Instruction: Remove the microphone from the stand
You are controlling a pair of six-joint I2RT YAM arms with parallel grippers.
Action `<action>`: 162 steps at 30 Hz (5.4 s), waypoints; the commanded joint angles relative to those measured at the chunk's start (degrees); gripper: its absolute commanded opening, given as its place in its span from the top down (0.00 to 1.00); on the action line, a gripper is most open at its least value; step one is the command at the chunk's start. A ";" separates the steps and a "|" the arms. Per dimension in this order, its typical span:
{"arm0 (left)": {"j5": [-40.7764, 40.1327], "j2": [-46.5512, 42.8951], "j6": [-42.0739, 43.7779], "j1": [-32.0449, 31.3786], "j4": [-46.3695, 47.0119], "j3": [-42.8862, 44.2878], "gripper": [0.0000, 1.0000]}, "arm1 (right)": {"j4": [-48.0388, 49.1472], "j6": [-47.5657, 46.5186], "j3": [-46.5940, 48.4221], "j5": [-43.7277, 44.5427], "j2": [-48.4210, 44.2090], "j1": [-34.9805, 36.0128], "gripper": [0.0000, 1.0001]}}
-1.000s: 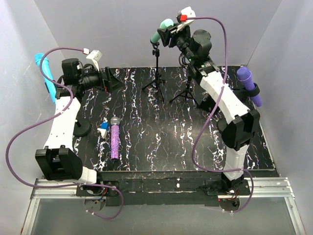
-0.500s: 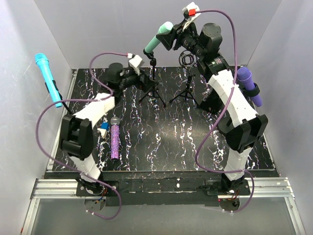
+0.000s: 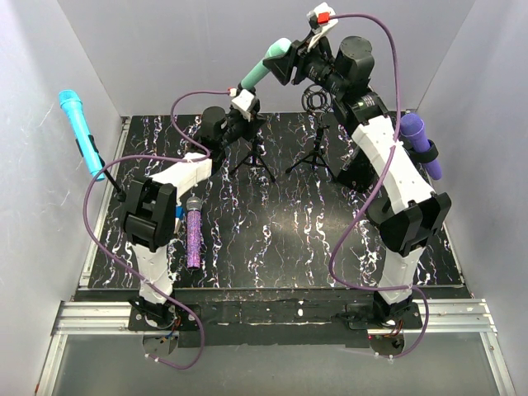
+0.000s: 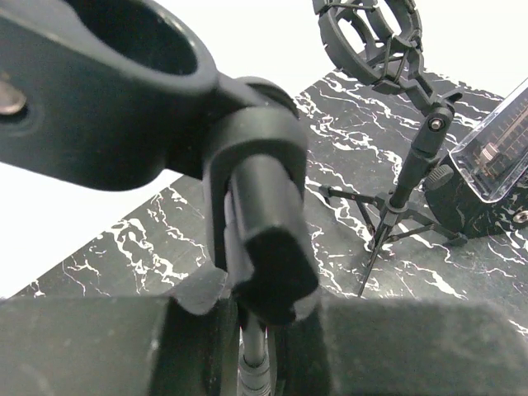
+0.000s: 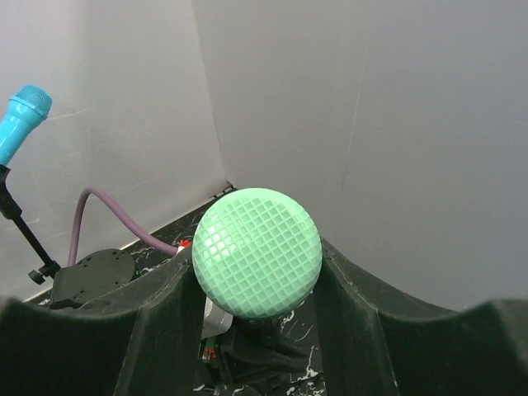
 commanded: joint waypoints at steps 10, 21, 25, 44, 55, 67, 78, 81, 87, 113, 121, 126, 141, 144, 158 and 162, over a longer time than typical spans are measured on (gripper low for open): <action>-3.26 -18.92 -3.66 -3.60 -3.51 -12.15 1.00 | 6.12 0.83 -2.89 -2.28 -5.46 1.73 0.99; -14.34 -24.55 -7.27 -7.03 -1.94 -25.95 1.00 | 5.95 -2.16 -15.20 0.97 -14.95 5.16 0.99; -16.81 -25.78 -4.37 -7.91 0.52 -30.79 1.00 | 3.14 -2.16 -15.30 1.41 -17.24 4.81 0.99; -19.27 -27.89 -5.07 -8.70 -4.48 -32.73 1.00 | 6.56 -18.44 -25.16 -2.49 -32.02 10.52 0.99; -16.02 -30.96 -4.36 -8.70 -10.80 -26.42 0.32 | 5.68 -20.79 -18.36 4.66 -29.45 9.82 0.99; -13.31 -46.07 5.90 -8.70 -44.62 -15.69 0.02 | 2.17 -17.81 -23.19 4.66 -33.32 3.15 0.99; 11.56 -42.15 21.71 -9.92 -66.00 7.76 0.02 | -4.34 -10.42 -33.47 -12.20 -41.76 -1.08 0.99; 16.75 -36.35 25.43 -10.72 -65.31 14.36 0.02 | -0.75 -9.72 -36.64 -14.58 -42.47 -1.08 0.99; 18.61 -27.90 12.26 -13.43 -52.85 20.00 0.09 | 7.60 -4.19 -37.44 -18.62 -40.36 -0.91 0.99; 11.15 -27.02 14.10 -18.10 -50.54 20.18 0.81 | 6.47 -3.74 -35.16 -19.07 -37.37 -0.73 0.99; 4.57 -28.24 14.26 -18.01 -50.53 22.37 0.91 | 1.47 -2.95 -35.33 -17.58 -40.08 -0.73 0.19; -5.18 -30.09 25.14 -18.01 -56.94 27.64 0.99 | -3.45 -6.19 -40.33 -14.07 -46.32 -0.81 0.15; -41.68 -51.70 17.55 -7.30 -74.95 -5.29 1.00 | -14.45 -13.58 -52.20 -6.41 -54.68 -0.81 0.16; -39.85 -50.23 9.73 -6.59 -81.80 -7.94 1.00 | -15.06 -13.67 -52.03 -7.64 -54.16 -0.90 0.16; -16.39 -40.12 -19.90 -1.50 -72.44 -22.87 0.91 | -19.01 -17.01 -49.31 -7.73 -53.45 -0.81 0.16; -13.11 -35.90 -20.44 -1.05 -68.74 -26.66 0.95 | -19.28 -15.34 -47.90 -9.13 -52.40 -0.73 0.16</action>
